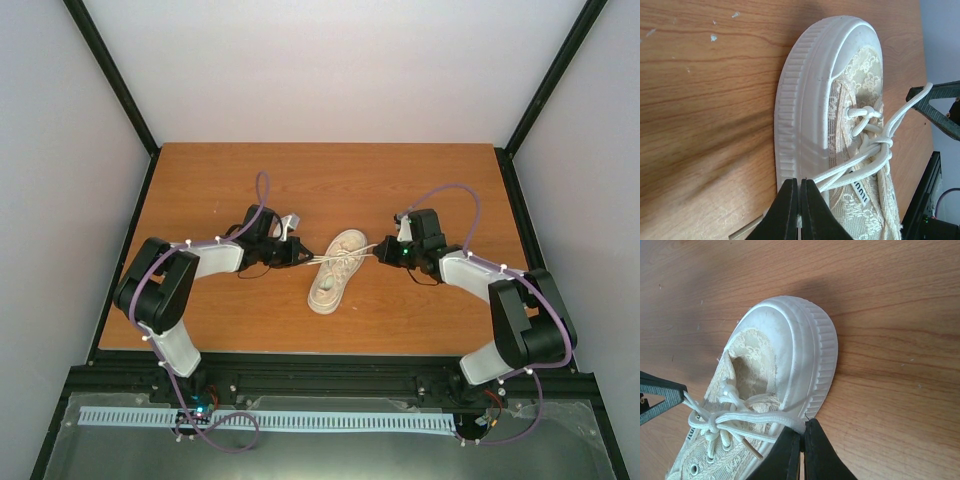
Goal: Tie the shoes
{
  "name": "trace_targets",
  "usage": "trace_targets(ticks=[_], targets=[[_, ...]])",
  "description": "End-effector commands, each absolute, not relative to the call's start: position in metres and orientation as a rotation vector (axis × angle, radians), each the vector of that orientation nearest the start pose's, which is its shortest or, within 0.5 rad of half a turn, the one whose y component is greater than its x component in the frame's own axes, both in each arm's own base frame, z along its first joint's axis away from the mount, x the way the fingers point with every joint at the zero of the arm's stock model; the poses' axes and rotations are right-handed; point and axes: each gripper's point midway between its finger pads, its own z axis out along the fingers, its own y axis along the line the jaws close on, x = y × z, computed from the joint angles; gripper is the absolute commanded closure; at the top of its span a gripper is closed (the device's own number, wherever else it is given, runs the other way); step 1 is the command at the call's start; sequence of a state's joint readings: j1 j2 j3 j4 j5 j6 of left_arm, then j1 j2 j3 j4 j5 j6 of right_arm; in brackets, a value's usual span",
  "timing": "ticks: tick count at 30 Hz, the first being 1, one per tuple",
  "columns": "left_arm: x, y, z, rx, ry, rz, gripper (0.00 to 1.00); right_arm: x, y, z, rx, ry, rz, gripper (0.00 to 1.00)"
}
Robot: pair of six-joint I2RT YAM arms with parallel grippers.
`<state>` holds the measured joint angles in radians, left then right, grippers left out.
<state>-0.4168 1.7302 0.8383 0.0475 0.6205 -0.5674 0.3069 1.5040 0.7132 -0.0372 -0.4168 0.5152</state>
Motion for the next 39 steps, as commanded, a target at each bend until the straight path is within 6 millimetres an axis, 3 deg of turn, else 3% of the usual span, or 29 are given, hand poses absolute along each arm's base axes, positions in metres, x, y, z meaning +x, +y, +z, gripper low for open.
trace_targets(ticks=[1, 6, 11, 13, 15, 17, 21, 23, 27, 31, 34, 37, 39], targets=[[0.339, -0.242, 0.075, 0.120, 2.502, -1.129, 0.99, 0.353, 0.173, 0.086, 0.014, 2.449, 0.840, 0.97], [0.340, -0.250, 0.085, 0.184, 2.474, -1.177, 0.99, 0.373, 0.183, 0.101, -0.065, 2.415, 0.853, 0.97], [0.341, -0.252, 0.086, 0.193, 2.468, -1.193, 0.99, 0.385, 0.191, 0.089, -0.082, 2.438, 0.889, 0.97], [0.340, -0.253, 0.087, 0.200, 2.467, -1.199, 0.96, 0.385, 0.194, 0.082, -0.086, 2.456, 0.910, 0.92], [0.340, -0.252, 0.089, 0.203, 2.459, -1.194, 0.83, 0.385, 0.195, 0.080, -0.087, 2.456, 0.912, 0.75], [0.340, -0.249, 0.094, 0.203, 2.445, -1.172, 0.63, 0.383, 0.192, 0.083, -0.093, 2.449, 0.895, 0.54], [0.343, -0.239, 0.107, 0.186, 2.393, -1.086, 0.21, 0.380, 0.183, 0.096, -0.110, 2.421, 0.823, 0.30], [0.345, -0.236, 0.116, 0.184, 2.360, -1.063, 0.11, 0.379, 0.177, 0.103, -0.117, 2.404, 0.772, 0.20], [0.350, -0.228, 0.128, 0.167, 2.328, -0.995, 0.04, 0.379, 0.159, 0.117, -0.118, 2.370, 0.684, 0.09], [0.358, -0.205, 0.147, 0.096, 2.276, -0.865, 0.01, 0.384, 0.130, 0.137, -0.057, 2.312, 0.635, 0.06], [0.365, -0.177, 0.175, 0.045, 2.211, -0.818, 0.00, 0.386, 0.107, 0.149, -0.001, 2.273, 0.592, 0.03], [0.372, -0.139, 0.197, -0.045, 2.170, -0.741, 0.00, 0.387, 0.080, 0.164, 0.066, 2.218, 0.531, 0.00], [0.377, -0.102, 0.205, -0.167, 2.148, -0.682, 0.00, 0.388, 0.058, 0.176, 0.130, 2.167, 0.507, 0.00]])
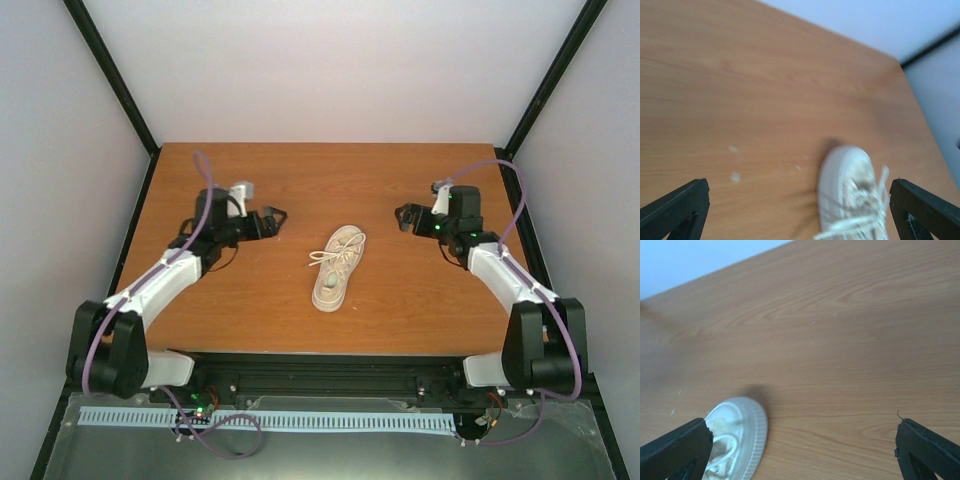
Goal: Tie the shoes
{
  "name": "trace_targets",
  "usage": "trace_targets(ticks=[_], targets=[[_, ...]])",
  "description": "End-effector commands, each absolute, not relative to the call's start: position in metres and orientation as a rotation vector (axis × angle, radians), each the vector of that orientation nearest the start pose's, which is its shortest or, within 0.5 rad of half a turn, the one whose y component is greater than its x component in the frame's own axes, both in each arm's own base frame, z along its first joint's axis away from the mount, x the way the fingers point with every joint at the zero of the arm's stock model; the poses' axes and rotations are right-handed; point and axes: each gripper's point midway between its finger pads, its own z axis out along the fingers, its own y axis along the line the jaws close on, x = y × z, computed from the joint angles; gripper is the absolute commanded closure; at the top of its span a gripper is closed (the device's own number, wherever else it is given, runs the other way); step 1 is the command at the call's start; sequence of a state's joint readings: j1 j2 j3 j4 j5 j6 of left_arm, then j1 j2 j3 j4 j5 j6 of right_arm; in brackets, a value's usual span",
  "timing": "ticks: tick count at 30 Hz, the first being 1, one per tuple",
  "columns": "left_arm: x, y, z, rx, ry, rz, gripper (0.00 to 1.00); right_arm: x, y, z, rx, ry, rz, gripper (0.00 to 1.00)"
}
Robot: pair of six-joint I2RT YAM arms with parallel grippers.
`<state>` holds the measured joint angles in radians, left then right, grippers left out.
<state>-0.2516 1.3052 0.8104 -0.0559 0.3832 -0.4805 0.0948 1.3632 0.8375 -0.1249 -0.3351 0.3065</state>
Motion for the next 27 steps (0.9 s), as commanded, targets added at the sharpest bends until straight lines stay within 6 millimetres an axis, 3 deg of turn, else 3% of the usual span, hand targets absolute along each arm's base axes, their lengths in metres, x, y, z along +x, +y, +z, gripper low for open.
trace_targets(ticks=[1, 4, 6, 9, 11, 16, 22, 27], targets=[[0.380, -0.079, 0.208, -0.243, 2.130, -0.649, 0.00, 0.388, 0.042, 0.183, 0.173, 2.134, 0.485, 0.00], [0.377, -0.002, 0.209, -0.491, 2.032, -0.536, 0.00, 0.385, 0.004, 0.207, 0.268, 2.022, 0.378, 0.00], [0.368, 0.046, 0.206, -0.649, 1.949, -0.455, 0.00, 0.380, -0.019, 0.211, 0.330, 1.961, 0.273, 0.00], [0.347, 0.099, 0.187, -0.810, 1.889, -0.156, 0.00, 0.365, -0.048, 0.219, 0.413, 1.826, 0.109, 0.00], [0.334, 0.118, 0.170, -0.848, 1.858, -0.007, 0.00, 0.356, -0.060, 0.218, 0.432, 1.743, 0.030, 0.00], [0.338, 0.114, 0.149, -0.715, 1.832, 0.043, 0.00, 0.351, -0.069, 0.197, 0.403, 1.654, -0.073, 0.00], [0.358, 0.108, 0.143, -0.624, 1.858, 0.069, 0.00, 0.364, -0.074, 0.152, 0.389, 1.748, -0.173, 0.00], [0.364, 0.110, 0.136, -0.623, 1.862, 0.080, 0.00, 0.371, -0.074, 0.142, 0.370, 1.756, -0.194, 0.00]])
